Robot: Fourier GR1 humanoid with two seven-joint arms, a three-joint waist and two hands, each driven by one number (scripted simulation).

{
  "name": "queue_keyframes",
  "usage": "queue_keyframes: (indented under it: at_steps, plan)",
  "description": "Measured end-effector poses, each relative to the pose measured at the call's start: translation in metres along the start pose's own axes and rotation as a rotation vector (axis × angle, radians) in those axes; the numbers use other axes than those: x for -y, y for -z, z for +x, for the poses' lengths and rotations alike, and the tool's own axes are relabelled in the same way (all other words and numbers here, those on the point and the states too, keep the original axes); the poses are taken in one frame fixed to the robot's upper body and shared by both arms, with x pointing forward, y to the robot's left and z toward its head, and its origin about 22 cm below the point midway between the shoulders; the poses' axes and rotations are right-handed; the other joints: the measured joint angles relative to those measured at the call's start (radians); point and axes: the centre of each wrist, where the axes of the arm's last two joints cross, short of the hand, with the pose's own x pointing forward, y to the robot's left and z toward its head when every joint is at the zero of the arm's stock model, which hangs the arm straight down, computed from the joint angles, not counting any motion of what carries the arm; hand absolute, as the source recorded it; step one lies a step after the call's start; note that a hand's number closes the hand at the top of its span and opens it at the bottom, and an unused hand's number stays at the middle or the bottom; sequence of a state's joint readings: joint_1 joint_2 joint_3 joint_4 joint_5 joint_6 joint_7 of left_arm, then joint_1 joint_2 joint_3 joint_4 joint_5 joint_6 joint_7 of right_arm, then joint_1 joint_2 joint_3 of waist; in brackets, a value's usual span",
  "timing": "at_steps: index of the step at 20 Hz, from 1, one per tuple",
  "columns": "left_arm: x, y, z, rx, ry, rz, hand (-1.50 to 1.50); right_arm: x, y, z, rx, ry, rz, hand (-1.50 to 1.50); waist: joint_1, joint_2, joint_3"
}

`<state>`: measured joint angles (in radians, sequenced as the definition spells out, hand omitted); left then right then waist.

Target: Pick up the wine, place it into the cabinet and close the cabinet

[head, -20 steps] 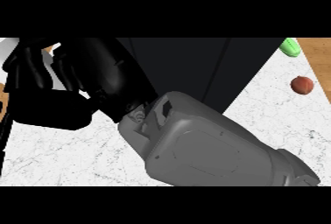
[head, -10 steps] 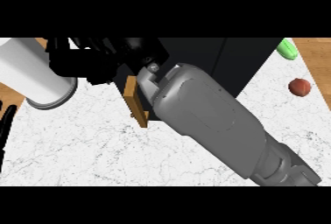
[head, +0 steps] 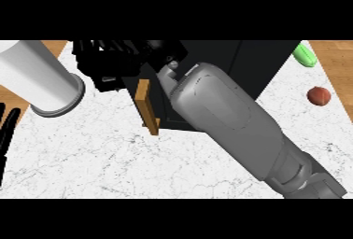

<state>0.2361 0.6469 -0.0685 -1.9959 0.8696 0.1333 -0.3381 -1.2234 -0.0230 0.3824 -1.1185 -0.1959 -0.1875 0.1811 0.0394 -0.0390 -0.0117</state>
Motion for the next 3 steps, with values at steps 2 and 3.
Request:
queue_keyframes:
  at_steps: [2,3]
  plan:
    - [0.0017,0.0023,0.001,0.006,0.002,0.002,-1.5,0.0013,0.0007,-0.0012,0.003,-0.011,0.003,1.5,0.0,-0.001,0.0]
    - [0.0025,0.002,-0.0002,0.006,0.003,0.001,-1.5,0.003,0.0008,-0.0016,0.001,-0.015,0.008,1.5,0.0,-0.001,-0.001]
